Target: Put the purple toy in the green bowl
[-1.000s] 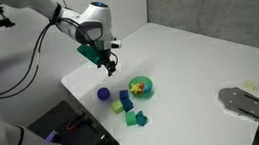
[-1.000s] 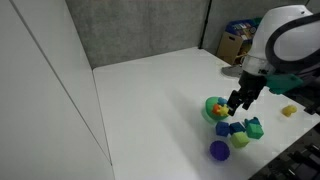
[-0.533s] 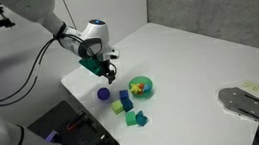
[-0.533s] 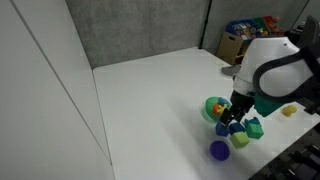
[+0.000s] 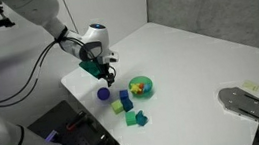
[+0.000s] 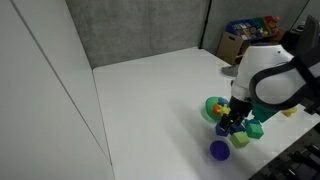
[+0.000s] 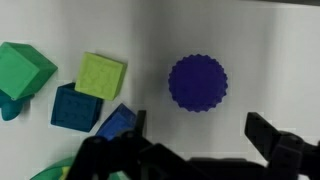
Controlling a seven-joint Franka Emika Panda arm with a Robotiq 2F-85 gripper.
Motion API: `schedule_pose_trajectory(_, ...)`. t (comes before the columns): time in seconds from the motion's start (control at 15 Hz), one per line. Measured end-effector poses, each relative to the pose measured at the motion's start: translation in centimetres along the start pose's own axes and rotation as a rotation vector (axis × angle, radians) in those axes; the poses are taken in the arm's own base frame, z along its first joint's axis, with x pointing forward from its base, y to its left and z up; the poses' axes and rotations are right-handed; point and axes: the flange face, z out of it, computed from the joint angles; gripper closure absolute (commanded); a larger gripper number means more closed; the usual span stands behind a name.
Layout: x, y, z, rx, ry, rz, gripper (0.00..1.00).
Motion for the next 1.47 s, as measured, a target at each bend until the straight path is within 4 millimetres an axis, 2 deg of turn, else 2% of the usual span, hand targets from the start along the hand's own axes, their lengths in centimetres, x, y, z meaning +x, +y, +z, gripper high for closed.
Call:
schedule_pose_trajectory(0.27,-0.1,-0.3,1.6,-0.001,-0.010,-0.009,0.00)
schedule_pose_trajectory(0.73,-0.1,-1.5,5.6,0.001,-0.035,-0.031,0.00)
schedule_pose_trajectory(1.4,0.7,-3.0,10.4,-0.052,-0.050,-0.121,0.00)
schedule_pose_trajectory(1.47,0.7,-3.3,10.8,-0.057,-0.051,-0.130,0.25)
